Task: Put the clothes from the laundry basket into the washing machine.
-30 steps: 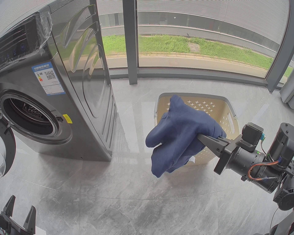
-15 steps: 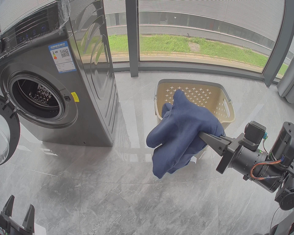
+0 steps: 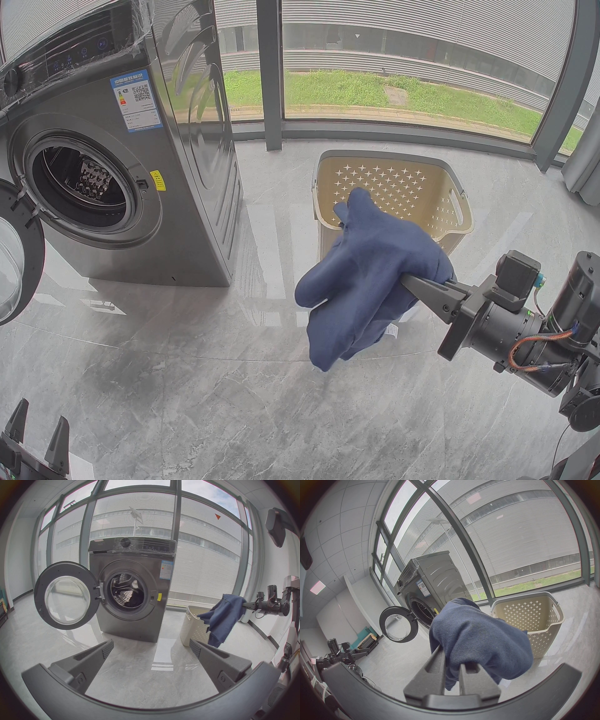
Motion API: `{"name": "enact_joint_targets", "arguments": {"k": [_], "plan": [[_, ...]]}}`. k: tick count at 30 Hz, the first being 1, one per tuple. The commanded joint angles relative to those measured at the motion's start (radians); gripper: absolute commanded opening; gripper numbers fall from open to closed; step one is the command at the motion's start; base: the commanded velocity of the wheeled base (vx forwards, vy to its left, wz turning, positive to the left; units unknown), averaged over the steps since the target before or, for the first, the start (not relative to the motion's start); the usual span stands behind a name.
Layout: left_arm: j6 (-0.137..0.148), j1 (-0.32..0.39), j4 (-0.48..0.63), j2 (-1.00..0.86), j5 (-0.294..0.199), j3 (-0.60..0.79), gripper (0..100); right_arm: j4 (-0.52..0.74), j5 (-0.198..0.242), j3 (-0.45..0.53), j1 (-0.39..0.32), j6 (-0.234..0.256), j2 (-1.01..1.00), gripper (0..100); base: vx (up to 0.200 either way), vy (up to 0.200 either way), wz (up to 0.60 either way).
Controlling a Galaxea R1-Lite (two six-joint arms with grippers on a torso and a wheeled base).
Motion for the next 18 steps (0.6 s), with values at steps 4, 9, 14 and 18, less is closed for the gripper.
{"name": "enact_joint_targets", "arguments": {"k": [4,9,14,18], "plan": [[0.054,0.003,0.013,-0.016,0.085,0.018,100,0.0,0.001,0.0,0.001,0.003,0.001,0,0.0,0.2,0.0],[0.062,0.004,0.042,-0.016,0.06,0.013,100,0.0,0.001,0.004,0.001,0.002,0.002,0,0.0,0.2,0.0],[0.062,0.001,0.042,-0.016,0.06,0.012,100,0.0,0.001,0.006,0.001,0.003,0.001,0,0.0,0.2,0.0],[0.06,0.0,0.048,-0.016,0.058,0.01,100,0.0,0.001,0.004,0.001,0.002,-0.001,0,0.0,0.2,0.0]]}}
